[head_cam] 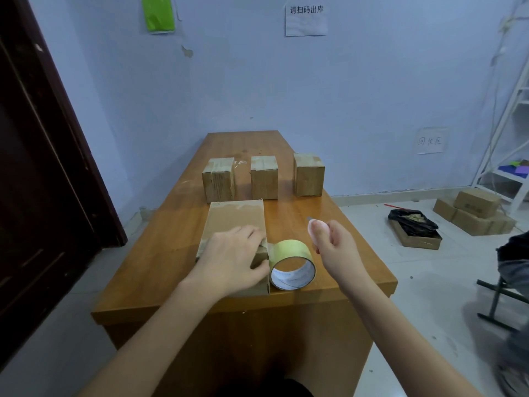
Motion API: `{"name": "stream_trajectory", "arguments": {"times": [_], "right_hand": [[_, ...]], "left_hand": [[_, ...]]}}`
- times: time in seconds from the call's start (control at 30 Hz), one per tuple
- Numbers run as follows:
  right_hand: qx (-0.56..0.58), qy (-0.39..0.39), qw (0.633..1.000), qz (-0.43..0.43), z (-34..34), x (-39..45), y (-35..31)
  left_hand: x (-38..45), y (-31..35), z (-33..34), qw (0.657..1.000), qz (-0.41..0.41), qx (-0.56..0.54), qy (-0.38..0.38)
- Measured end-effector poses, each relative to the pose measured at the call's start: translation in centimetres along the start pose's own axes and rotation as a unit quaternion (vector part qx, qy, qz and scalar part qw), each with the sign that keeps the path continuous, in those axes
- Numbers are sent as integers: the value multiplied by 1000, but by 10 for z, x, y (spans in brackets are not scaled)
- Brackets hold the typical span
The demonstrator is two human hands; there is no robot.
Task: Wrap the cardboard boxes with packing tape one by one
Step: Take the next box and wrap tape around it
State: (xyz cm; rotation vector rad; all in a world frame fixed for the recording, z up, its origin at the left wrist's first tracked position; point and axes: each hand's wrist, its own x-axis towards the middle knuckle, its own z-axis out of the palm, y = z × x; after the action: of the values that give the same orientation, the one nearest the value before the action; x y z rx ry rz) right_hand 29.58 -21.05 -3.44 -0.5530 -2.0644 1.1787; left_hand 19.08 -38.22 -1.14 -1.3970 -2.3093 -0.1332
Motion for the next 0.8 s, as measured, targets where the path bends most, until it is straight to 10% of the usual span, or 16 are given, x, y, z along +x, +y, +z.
{"name": "stream_trajectory", "arguments": {"times": [0.33,0.8], "right_hand": [[-6,-155,985,78,15,-6,-27],[-101,-103,989,40,35,-9,-38]], "left_hand": [[-8,-18,16,986,-29,-165,9],[-11,-14,15,988,-20,-149,47]]}}
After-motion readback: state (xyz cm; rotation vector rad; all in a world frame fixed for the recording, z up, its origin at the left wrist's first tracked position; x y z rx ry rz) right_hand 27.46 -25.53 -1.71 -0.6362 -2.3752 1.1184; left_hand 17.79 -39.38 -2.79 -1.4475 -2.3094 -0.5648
